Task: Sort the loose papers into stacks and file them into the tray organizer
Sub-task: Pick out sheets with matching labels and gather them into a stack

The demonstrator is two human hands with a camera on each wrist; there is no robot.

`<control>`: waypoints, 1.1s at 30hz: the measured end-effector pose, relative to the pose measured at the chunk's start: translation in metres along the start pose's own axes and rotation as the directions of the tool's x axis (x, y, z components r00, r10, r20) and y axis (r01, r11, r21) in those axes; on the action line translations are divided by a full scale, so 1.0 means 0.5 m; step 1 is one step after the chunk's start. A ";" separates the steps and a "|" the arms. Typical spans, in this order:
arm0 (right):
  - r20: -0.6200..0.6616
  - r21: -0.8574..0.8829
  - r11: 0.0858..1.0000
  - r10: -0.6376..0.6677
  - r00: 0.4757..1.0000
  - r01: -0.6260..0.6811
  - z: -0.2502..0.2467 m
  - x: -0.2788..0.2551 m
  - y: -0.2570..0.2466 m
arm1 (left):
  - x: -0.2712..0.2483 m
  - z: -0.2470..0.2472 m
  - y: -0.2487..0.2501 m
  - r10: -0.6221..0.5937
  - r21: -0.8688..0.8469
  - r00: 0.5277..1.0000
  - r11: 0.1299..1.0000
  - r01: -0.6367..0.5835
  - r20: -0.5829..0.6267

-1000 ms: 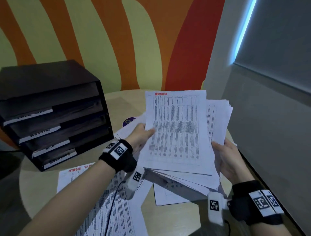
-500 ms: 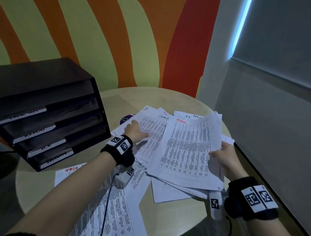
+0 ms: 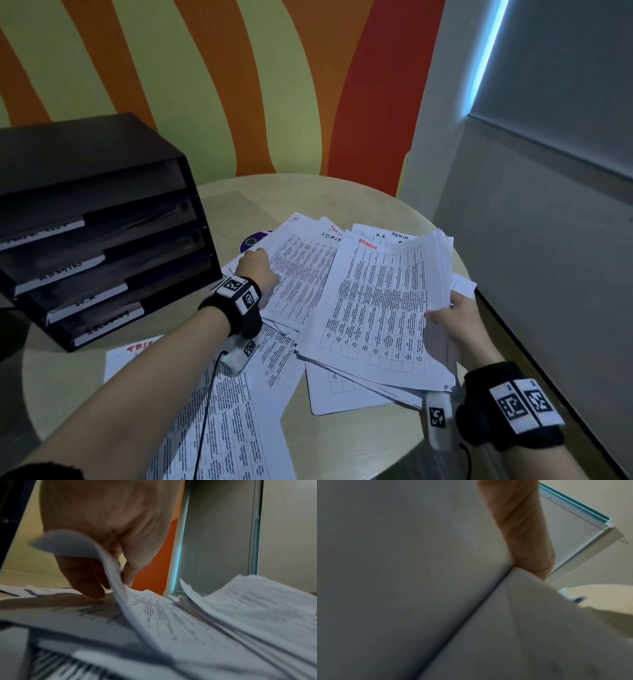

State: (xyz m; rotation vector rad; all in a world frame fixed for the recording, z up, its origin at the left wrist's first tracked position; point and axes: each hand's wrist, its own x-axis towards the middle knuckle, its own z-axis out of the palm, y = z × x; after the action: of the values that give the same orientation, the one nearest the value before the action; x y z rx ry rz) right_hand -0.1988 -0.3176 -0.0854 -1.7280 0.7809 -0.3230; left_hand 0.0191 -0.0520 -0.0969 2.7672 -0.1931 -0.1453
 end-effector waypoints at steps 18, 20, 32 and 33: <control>-0.018 0.058 0.998 -0.016 1.000 0.017 0.004 -0.004 0.001 | -0.073 -0.251 0.010 0.140 -0.654 0.792 0.490 -0.577 -0.594; -0.043 0.093 0.994 -0.045 0.998 0.049 0.005 -0.003 -0.001 | -0.097 -0.248 0.024 0.202 -0.675 0.811 0.464 -0.573 -0.550; -0.033 0.507 0.838 -0.213 0.976 0.200 -0.009 -0.060 -0.076 | -0.121 -0.149 0.104 0.088 -0.914 0.990 0.383 -0.134 -0.108; -0.034 0.514 0.832 -0.223 0.974 0.208 -0.013 -0.062 -0.081 | -0.115 -0.142 0.102 0.066 -0.886 0.987 0.436 -0.159 -0.145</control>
State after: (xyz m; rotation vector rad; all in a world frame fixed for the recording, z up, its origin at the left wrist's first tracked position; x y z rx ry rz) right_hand -0.2120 -0.2975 -0.0403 -1.3017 0.4208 -0.6050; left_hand -0.0347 -0.0656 -0.0079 1.6450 -0.1977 -0.0541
